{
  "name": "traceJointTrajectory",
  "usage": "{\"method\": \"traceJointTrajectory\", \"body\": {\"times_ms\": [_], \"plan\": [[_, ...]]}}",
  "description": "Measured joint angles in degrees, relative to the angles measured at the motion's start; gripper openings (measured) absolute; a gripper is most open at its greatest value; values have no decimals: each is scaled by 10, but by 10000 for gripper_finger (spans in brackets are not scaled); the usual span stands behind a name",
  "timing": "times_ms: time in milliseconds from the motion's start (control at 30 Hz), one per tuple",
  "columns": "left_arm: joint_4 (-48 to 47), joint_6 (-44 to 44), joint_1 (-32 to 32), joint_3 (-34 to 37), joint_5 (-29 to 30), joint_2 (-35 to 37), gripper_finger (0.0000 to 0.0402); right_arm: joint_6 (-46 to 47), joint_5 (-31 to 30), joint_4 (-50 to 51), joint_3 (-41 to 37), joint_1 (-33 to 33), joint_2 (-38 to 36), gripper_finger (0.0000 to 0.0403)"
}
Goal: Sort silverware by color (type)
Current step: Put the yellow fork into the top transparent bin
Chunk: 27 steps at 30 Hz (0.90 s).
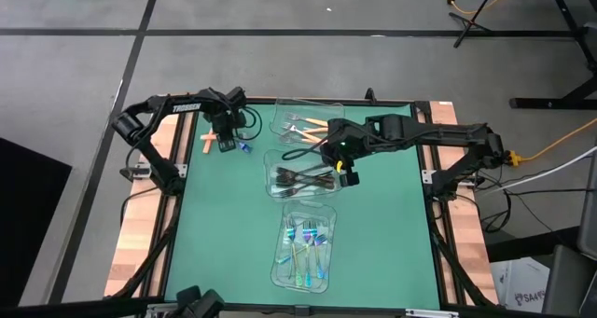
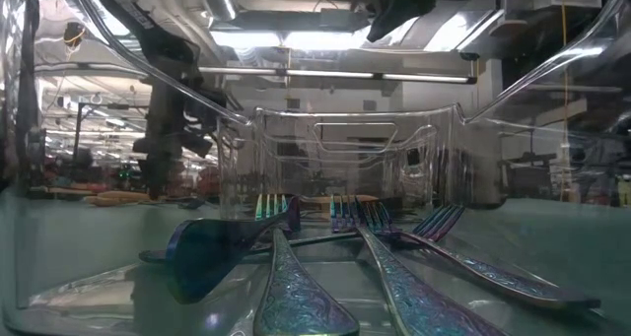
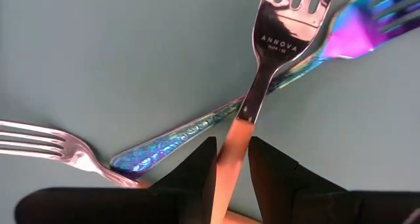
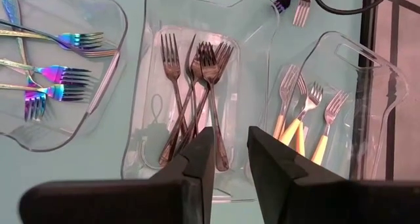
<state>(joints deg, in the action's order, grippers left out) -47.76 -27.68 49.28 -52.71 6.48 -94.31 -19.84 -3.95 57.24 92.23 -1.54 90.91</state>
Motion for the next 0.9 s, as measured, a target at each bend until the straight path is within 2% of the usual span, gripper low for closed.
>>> {"method": "traceJointTrajectory", "body": {"times_ms": [333, 700, 900], "plan": [[23, 0, 0, 2, -2, -1, 82, 0, 0, 0, 0, 0, 0, 83], [40, 1, 0, 42, 0, 2, 82, 0, 0, 0, 0, 0, 0, 83], [40, 4, -1, 43, 0, 2, 49, -4, 0, 1, 0, 0, 0, 83]]}}
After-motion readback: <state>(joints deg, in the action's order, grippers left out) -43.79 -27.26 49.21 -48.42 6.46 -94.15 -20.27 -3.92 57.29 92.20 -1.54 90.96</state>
